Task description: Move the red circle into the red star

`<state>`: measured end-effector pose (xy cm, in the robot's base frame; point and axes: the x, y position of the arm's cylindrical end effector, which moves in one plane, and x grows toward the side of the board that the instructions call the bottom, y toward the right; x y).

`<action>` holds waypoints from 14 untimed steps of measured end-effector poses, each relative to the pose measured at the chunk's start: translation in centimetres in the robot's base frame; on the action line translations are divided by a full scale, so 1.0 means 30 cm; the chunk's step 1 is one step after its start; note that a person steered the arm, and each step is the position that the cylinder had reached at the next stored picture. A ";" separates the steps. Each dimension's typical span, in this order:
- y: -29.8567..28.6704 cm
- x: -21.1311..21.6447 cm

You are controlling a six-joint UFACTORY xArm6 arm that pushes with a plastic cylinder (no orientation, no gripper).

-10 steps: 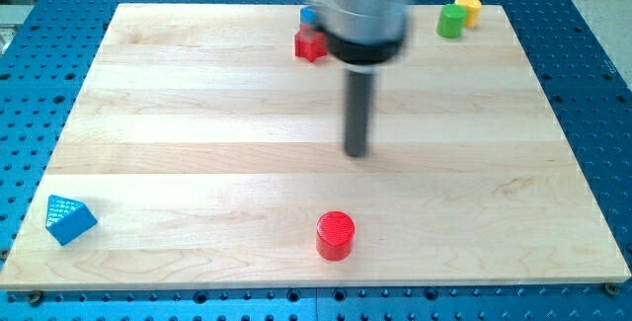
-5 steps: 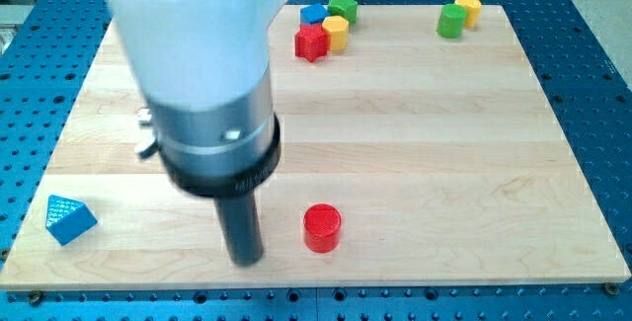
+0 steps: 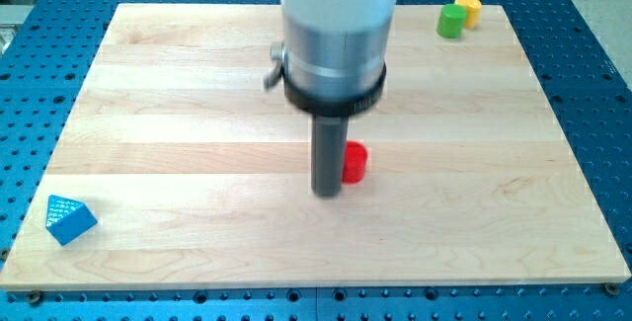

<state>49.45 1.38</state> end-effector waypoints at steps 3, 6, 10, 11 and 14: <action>0.121 0.003; 0.201 -0.118; 0.191 -0.423; 0.079 -0.509; 0.023 -0.550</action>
<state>32.96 2.08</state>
